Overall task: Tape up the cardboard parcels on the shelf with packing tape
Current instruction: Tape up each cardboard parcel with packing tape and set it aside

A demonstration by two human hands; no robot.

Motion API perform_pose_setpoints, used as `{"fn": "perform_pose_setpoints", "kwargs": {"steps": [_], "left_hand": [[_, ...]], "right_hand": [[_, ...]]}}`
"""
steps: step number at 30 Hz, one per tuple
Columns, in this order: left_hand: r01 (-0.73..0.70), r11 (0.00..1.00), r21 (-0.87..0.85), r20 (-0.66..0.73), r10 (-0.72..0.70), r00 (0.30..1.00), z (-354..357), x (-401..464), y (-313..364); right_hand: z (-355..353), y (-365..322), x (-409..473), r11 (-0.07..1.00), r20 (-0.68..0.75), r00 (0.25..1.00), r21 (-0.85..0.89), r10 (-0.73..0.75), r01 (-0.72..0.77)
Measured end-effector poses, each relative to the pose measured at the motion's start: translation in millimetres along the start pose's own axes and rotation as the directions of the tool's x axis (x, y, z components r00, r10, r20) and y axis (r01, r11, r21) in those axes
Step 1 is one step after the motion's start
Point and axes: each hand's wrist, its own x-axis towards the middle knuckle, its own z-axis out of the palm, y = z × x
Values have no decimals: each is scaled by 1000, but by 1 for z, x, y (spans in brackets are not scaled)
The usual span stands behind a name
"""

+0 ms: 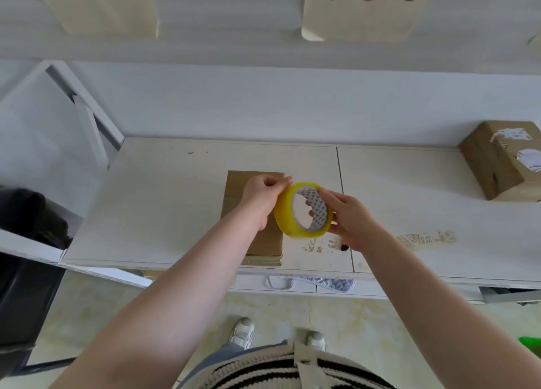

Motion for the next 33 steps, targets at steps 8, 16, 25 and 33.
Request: {"fn": "perform_pose_setpoints", "kwargs": {"steps": [8, 16, 25, 33], "left_hand": [[-209, 898, 387, -288, 333, 898, -50, 14, -28], [-43, 881, 470, -257, 183, 949, -64, 13, -57], [-95, 804, 587, -137, 214, 967, -65, 24, -69], [-67, 897, 436, -64, 106, 992, -71, 25, -79]], "right_hand": [[-31, 31, 36, 921, -382, 923, -373, -38, -116], [19, 18, 30, 759, -359, 890, -650, -281, -22], [117, 31, -5, 836, -126, 972, -539, -198, 101], [112, 41, 14, 824, -214, 963, -567, -163, 14]]}}
